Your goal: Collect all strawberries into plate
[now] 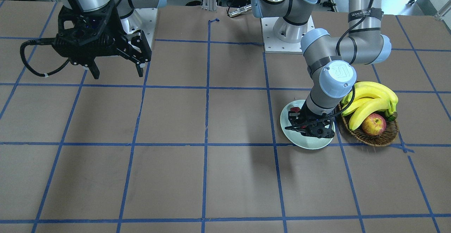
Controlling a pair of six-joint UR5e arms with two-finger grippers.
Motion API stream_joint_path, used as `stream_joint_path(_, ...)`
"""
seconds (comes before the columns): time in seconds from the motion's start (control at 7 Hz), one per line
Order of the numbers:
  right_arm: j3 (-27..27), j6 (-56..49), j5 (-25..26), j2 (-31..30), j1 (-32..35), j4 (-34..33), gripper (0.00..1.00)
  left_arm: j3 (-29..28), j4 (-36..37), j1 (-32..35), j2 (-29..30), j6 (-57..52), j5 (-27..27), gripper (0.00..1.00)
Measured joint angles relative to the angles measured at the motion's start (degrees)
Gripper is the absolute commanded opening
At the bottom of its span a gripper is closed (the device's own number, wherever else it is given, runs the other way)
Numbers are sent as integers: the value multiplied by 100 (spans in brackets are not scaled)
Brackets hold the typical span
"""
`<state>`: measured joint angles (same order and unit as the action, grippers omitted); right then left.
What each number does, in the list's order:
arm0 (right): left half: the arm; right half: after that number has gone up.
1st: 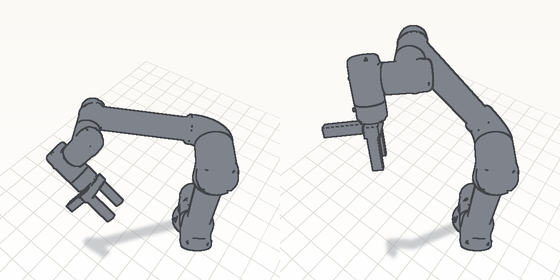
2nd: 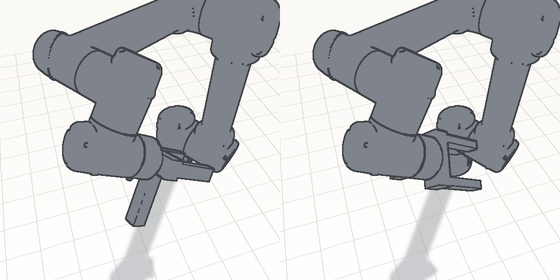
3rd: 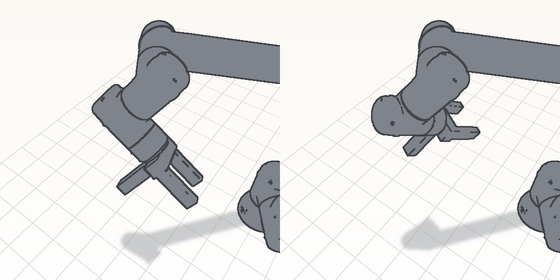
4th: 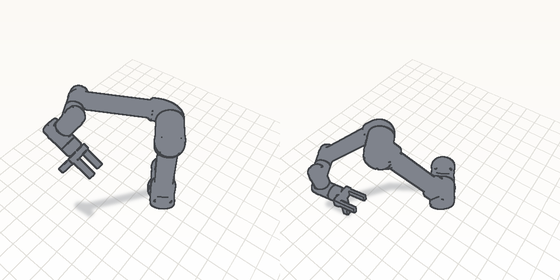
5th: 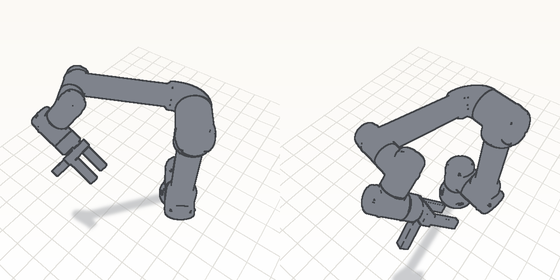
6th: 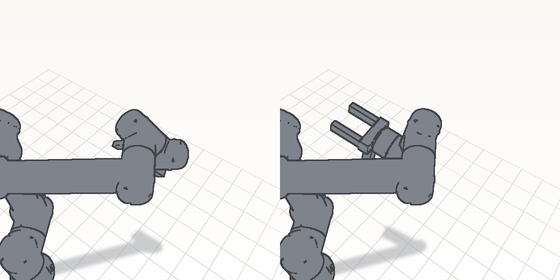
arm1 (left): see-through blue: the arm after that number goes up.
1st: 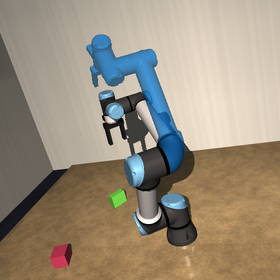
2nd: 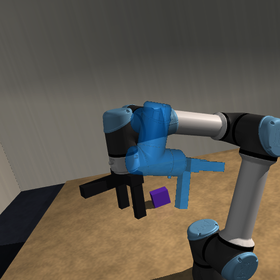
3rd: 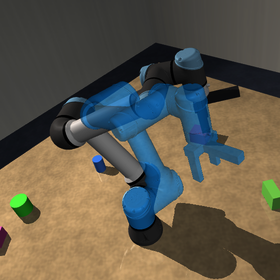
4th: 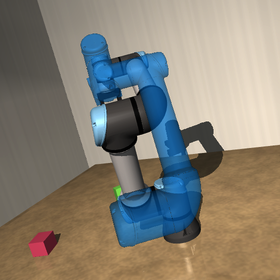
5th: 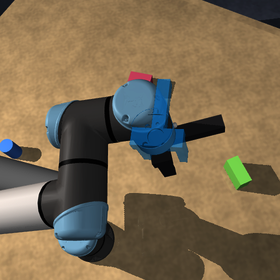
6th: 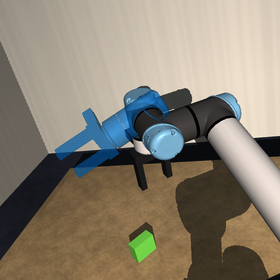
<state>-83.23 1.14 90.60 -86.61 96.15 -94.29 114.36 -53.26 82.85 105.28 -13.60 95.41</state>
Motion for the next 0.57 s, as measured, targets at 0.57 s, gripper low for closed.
stream_joint_path(0.57,5,0,8,2,0,-1,100,-764,-912,29,-237,92,-20,100)
